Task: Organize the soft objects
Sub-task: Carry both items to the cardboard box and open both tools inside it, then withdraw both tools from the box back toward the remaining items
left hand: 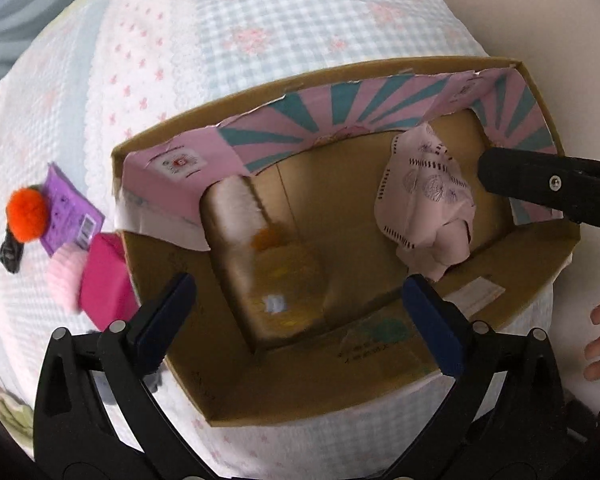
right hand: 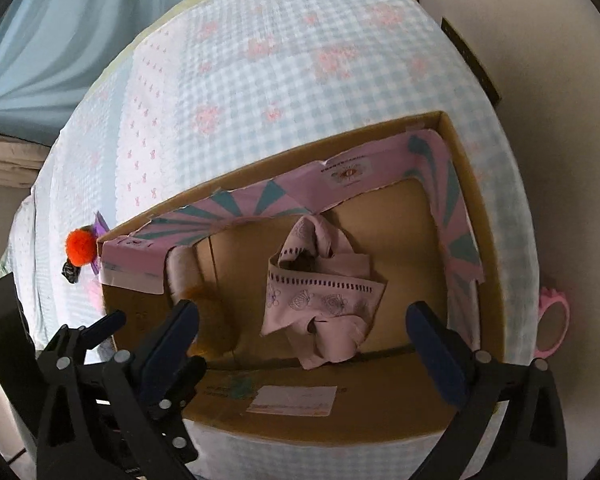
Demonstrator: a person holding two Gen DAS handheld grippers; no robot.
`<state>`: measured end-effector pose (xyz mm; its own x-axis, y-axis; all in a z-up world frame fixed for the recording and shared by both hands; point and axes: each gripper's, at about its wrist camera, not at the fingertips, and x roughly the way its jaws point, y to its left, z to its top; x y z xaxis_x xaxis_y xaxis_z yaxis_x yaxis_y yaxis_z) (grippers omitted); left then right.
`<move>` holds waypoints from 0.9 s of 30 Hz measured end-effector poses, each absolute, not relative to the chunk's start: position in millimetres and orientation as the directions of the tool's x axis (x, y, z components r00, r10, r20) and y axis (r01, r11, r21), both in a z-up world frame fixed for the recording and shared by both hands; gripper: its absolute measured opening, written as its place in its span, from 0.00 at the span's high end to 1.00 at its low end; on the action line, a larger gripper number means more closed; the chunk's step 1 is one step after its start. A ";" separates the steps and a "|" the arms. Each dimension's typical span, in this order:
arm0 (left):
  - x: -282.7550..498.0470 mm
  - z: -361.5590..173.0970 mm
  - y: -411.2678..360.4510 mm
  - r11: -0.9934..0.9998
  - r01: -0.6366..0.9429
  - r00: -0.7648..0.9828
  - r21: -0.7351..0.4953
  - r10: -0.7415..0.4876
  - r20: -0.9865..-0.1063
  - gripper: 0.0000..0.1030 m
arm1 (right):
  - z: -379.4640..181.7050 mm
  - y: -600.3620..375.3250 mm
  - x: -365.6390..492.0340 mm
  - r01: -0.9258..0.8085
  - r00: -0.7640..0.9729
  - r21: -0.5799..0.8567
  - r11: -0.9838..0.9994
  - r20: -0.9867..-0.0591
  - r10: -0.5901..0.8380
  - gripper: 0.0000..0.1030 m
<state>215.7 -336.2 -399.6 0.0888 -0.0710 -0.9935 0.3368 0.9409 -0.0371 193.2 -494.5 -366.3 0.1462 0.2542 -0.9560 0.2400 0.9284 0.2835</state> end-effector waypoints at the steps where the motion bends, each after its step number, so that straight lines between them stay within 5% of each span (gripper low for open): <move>1: 215.2 -398.9 -335.0 0.942 0.333 0.090 -0.039 -0.073 -0.993 0.00 | -366.1 -493.6 192.2 0.235 0.149 0.280 0.931 -0.957 0.251 0.00; 14: 202.3 -356.5 -321.7 0.944 0.323 0.169 -0.061 -0.121 -0.978 0.00 | -338.2 -483.2 181.6 0.227 0.193 0.278 0.934 -0.952 0.236 0.00; 27: 169.6 -255.1 -288.9 0.946 0.319 0.352 -0.056 -0.173 -0.920 0.00 | -236.6 -451.6 136.6 0.182 0.348 0.190 0.965 -0.930 0.118 0.00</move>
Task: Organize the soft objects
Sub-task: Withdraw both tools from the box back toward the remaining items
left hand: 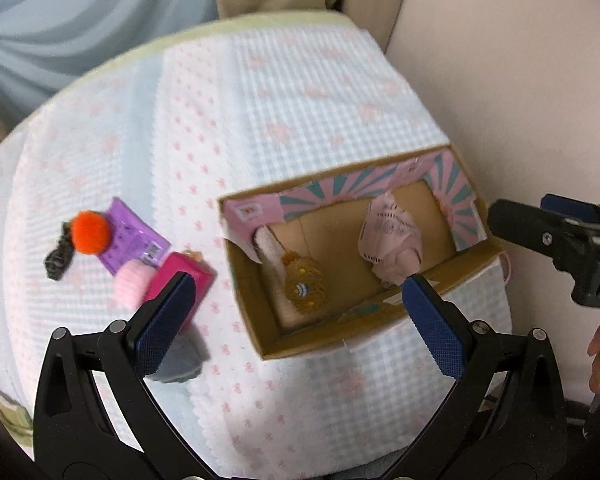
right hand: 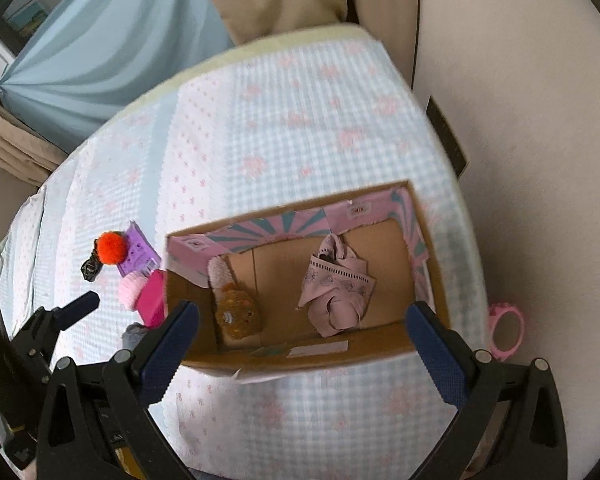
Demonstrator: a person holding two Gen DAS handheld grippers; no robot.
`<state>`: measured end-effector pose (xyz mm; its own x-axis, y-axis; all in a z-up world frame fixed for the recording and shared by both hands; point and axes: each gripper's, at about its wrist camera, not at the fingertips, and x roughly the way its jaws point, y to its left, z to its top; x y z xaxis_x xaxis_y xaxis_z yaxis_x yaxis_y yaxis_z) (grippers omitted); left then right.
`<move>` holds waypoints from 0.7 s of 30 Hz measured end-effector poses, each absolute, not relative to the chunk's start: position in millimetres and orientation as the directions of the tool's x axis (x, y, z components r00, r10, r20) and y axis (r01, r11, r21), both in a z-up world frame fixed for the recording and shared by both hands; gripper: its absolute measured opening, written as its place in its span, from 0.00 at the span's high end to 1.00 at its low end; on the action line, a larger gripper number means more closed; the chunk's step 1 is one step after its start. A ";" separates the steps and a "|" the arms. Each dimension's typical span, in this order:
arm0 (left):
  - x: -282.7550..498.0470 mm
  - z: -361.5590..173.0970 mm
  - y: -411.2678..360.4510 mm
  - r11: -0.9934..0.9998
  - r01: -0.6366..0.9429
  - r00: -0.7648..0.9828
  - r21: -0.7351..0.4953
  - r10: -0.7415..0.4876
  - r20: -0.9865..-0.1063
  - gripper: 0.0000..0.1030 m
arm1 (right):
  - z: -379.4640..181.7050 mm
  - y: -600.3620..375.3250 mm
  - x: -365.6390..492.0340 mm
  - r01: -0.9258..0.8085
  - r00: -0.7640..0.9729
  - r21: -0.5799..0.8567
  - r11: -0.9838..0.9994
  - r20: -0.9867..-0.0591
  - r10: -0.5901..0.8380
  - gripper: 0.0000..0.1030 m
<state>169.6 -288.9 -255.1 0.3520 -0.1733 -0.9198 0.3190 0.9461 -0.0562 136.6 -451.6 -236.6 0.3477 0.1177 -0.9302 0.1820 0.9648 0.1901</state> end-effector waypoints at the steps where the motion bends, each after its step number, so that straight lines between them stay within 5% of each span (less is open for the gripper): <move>1: 165.8 -245.1 -284.7 0.947 0.316 0.368 -0.057 -0.178 -0.912 0.00 | -225.5 -447.0 131.4 0.176 0.363 0.182 0.967 -0.925 0.108 0.00; 12: 115.9 -136.0 -224.3 0.962 0.269 0.567 -0.042 -0.194 -0.800 0.00 | -120.0 -404.8 80.0 0.121 0.538 0.131 0.984 -0.841 0.046 0.00; 21: 79.6 -107.2 -185.7 0.979 0.201 0.639 -0.036 -0.159 -0.752 0.00 | -78.6 -380.3 44.7 0.092 0.625 0.037 0.995 -0.780 -0.028 0.00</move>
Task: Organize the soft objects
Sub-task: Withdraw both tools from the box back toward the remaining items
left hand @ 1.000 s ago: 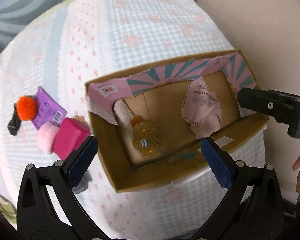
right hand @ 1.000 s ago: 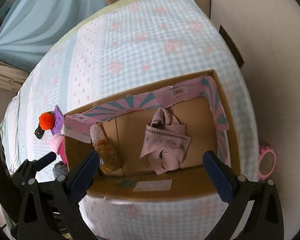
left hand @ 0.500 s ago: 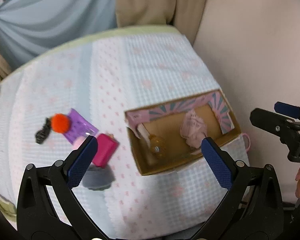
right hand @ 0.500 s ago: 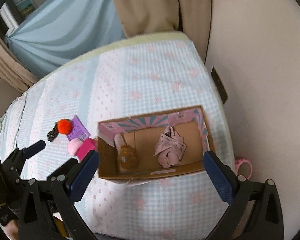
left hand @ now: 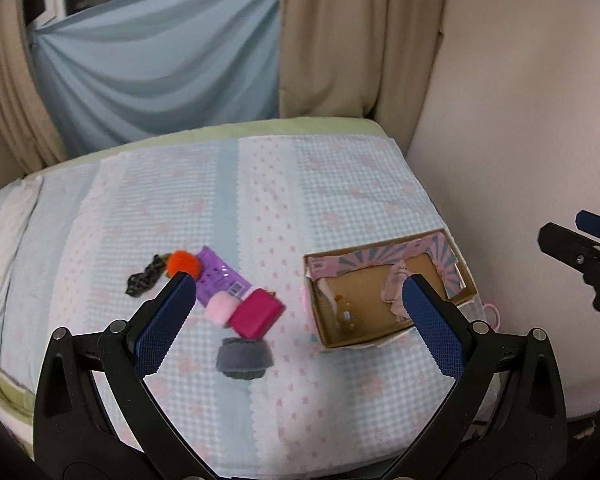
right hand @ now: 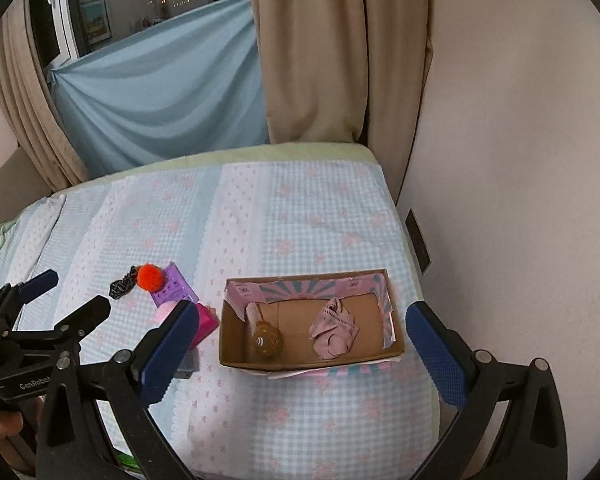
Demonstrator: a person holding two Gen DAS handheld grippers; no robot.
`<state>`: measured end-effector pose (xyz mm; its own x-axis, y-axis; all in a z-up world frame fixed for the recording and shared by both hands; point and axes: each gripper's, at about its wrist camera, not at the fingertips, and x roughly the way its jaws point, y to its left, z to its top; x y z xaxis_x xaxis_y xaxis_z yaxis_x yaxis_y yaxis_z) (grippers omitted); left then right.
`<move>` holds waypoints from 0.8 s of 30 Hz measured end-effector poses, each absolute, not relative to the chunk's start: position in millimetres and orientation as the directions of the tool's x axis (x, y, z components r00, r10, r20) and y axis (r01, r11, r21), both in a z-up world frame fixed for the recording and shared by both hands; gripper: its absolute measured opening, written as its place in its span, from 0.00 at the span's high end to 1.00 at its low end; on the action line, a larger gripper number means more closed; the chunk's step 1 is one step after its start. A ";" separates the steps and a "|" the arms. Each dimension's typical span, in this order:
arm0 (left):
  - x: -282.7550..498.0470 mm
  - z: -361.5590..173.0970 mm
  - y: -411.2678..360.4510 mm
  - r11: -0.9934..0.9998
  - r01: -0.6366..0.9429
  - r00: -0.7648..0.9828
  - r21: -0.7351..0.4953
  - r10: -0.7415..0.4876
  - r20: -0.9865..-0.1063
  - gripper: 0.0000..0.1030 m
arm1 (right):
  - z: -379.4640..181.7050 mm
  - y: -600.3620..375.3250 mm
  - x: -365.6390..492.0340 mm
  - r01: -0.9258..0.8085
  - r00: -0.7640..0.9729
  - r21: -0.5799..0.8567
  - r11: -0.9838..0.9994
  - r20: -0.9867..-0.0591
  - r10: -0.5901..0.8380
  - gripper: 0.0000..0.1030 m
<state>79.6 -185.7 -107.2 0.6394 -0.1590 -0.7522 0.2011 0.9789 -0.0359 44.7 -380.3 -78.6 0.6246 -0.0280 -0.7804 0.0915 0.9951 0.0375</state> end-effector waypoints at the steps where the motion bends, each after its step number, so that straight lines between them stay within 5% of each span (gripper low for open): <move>1: 76.2 -105.3 -180.3 0.982 0.187 0.647 -0.036 -0.151 -0.748 0.00 | -77.7 -379.8 43.4 0.084 0.628 0.051 0.995 -0.778 -0.013 0.00; 24: 72.4 -110.9 -4.4 0.996 0.088 0.663 -0.018 -0.072 -0.745 0.00 | -115.0 -257.1 38.1 0.026 0.619 0.135 0.990 -0.780 0.090 0.00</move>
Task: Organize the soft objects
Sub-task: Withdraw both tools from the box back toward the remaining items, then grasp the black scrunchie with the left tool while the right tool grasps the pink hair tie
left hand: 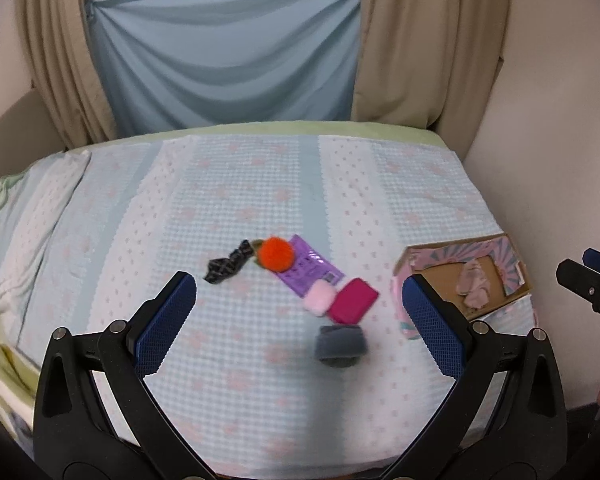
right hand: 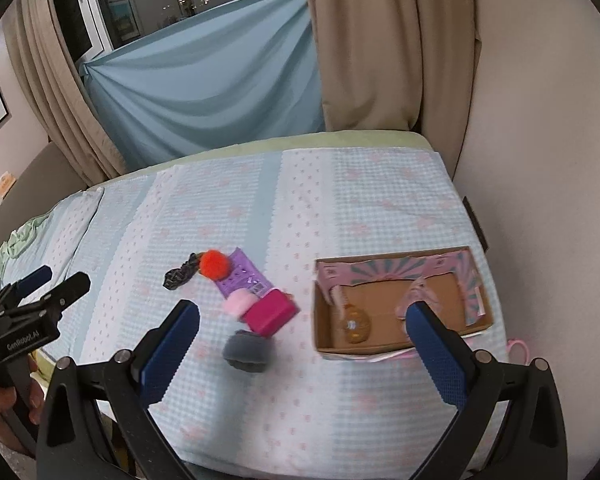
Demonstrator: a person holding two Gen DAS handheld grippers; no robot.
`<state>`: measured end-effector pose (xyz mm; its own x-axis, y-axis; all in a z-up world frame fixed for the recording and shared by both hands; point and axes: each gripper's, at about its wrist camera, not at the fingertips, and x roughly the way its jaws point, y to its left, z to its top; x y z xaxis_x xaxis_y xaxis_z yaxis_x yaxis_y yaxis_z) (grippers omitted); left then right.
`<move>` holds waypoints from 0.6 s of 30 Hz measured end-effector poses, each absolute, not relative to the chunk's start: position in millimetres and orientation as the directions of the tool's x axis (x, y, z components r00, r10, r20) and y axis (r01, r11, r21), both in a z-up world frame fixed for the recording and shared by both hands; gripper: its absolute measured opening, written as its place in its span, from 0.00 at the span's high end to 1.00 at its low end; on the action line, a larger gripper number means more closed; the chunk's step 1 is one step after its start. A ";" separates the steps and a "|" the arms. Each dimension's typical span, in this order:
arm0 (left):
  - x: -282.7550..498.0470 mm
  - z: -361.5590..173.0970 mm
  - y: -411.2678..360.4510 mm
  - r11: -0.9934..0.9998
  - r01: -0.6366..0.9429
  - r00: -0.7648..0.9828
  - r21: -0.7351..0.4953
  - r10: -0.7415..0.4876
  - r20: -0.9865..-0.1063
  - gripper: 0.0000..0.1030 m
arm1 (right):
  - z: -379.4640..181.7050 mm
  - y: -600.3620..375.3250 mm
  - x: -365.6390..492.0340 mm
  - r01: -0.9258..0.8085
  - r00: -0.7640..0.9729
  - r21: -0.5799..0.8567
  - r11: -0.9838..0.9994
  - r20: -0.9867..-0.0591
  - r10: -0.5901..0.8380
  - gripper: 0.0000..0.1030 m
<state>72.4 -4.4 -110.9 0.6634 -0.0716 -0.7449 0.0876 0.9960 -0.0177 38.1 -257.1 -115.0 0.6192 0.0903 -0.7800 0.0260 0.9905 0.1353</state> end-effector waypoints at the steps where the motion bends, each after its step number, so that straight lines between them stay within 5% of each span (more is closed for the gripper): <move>1: 80.1 -112.2 9.5 0.995 0.098 0.661 -0.017 -0.078 -0.747 0.00 | -117.1 -243.6 40.8 0.036 0.621 0.139 0.990 -0.779 0.087 0.00; 18: 211.1 -222.7 141.0 0.972 0.235 0.550 -0.009 -0.141 -0.823 0.00 | -218.8 -101.0 129.2 0.244 0.534 0.152 0.958 -0.845 -0.002 0.00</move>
